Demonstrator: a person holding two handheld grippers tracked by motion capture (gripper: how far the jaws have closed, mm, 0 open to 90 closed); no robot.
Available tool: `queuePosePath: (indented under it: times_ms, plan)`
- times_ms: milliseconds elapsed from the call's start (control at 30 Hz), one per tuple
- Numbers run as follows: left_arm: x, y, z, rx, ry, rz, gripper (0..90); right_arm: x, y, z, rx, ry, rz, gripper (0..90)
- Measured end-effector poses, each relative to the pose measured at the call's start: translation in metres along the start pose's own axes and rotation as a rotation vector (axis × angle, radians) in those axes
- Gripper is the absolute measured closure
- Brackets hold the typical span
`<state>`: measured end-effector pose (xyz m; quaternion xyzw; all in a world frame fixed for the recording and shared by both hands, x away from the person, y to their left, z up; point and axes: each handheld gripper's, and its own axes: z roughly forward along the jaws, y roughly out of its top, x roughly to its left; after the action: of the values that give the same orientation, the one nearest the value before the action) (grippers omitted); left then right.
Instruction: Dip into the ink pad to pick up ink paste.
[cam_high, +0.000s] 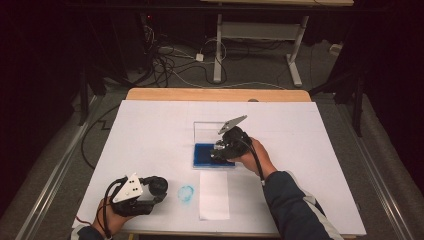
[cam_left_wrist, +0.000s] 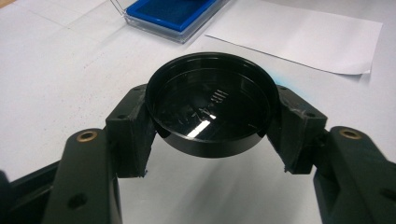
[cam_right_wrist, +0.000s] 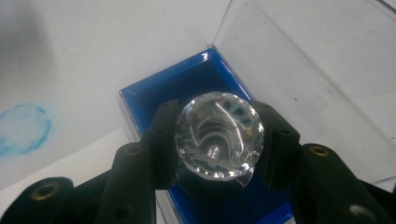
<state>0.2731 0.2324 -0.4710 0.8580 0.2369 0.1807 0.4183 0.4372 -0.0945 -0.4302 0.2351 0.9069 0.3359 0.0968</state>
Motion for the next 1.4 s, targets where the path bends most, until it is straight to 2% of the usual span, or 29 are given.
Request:
queuePosePath:
  times_ms: [667,767,800,867,900,967,1200,1267,1400]
  plan:
    - [0.0,0.001,-0.001,-0.001,0.002,0.003,36.3,0.001,0.001,0.001,0.013,-0.014,-0.01,56.3]
    - [0.0,0.001,-0.001,-0.001,0.003,0.004,36.4,0.003,0.001,0.001,0.021,-0.023,-0.004,56.3]
    - [0.0,0.001,-0.001,-0.002,0.002,0.003,36.3,0.003,0.002,0.0,0.024,-0.025,-0.017,56.2]
    - [0.0,0.001,-0.001,-0.002,0.003,0.003,36.3,0.002,0.004,-0.001,0.036,-0.015,-0.01,56.2]
    - [0.0,0.001,-0.001,-0.003,0.003,0.003,36.4,0.001,0.005,-0.003,0.04,-0.009,-0.009,56.2]
    - [0.0,0.001,-0.001,-0.006,0.004,0.002,36.3,0.001,0.007,-0.009,0.004,-0.003,-0.006,56.2]
    - [0.0,0.003,0.002,-0.002,0.0,0.004,36.3,0.005,0.021,-0.048,-0.094,-0.045,-0.037,56.2]
    - [0.0,0.003,0.003,-0.003,0.0,0.005,36.4,0.007,0.022,-0.056,-0.105,-0.031,-0.04,56.2]
    - [0.0,0.003,0.003,-0.003,0.001,0.001,36.3,0.012,0.02,-0.065,-0.103,-0.051,-0.065,56.1]
